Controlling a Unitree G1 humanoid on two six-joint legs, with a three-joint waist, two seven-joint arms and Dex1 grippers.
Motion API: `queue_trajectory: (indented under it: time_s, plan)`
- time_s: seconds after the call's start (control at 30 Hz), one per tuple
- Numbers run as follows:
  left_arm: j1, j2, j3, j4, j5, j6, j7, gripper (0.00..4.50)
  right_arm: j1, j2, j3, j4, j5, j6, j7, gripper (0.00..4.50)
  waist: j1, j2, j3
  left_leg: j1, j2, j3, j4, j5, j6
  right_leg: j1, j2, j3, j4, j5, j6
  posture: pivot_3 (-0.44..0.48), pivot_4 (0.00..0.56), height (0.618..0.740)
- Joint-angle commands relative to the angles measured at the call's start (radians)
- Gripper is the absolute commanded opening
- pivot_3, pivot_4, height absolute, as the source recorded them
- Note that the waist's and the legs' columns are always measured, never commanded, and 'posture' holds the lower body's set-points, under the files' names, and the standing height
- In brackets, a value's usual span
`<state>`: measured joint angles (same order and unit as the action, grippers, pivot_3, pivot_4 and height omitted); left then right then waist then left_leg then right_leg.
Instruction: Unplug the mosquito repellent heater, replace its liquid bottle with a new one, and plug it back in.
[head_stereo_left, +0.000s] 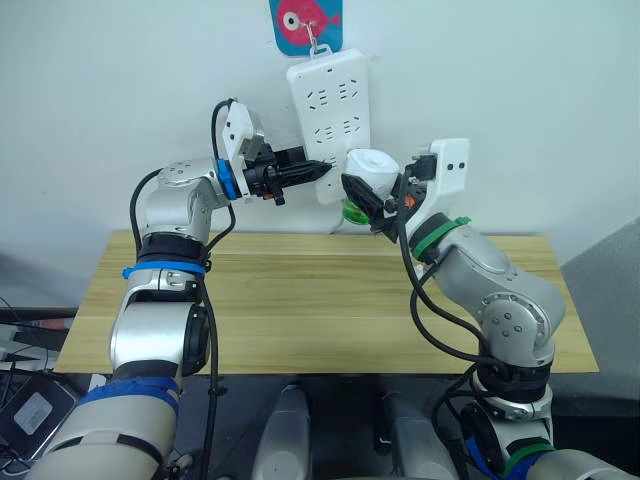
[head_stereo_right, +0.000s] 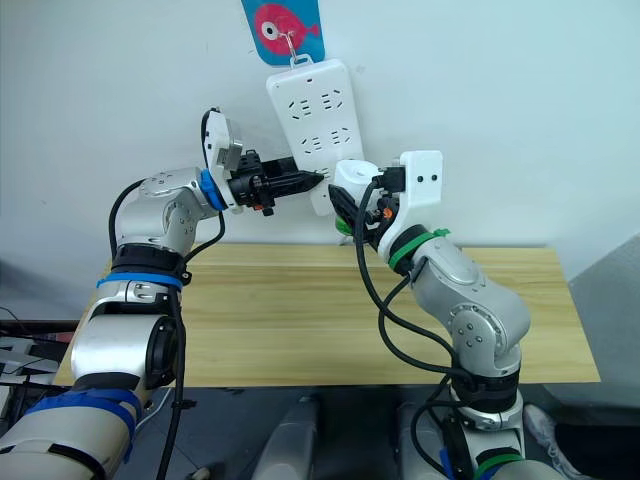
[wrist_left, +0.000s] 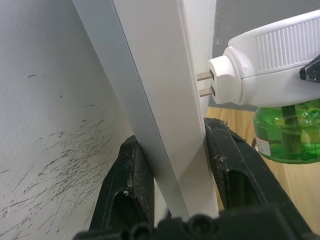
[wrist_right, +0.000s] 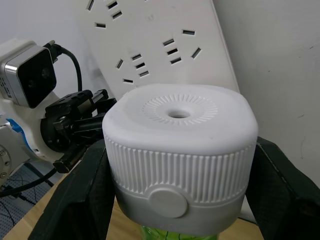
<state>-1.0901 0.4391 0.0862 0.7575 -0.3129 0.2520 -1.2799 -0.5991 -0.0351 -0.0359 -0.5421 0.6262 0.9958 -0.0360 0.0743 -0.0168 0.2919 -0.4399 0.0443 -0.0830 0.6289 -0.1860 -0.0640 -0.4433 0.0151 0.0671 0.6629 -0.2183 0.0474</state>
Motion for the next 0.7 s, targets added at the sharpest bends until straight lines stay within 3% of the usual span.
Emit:
queue_trajectory:
  time_s: [0.03,0.7]
  plan:
    - [-0.017,-0.010,-0.008,-0.037,-0.016,-0.025,-0.039,1.30,-0.011,0.013,-0.003,-0.006,0.011,0.001,-0.002,3.13,0.000,0.000,0.000,0.000,0.000,0.000,0.000,0.000,0.000,0.000,0.000,0.000,0.000,0.000,0.000,0.238,0.244,0.740]
    - [-0.008,-0.011,-0.014,-0.045,-0.011,-0.039,-0.041,1.30,0.009,0.005,-0.007,-0.009,0.005,0.013,-0.009,3.13,0.000,0.000,0.000,0.000,0.000,0.000,0.000,0.000,0.000,0.000,0.000,0.000,0.000,0.000,0.000,0.240,0.238,0.740]
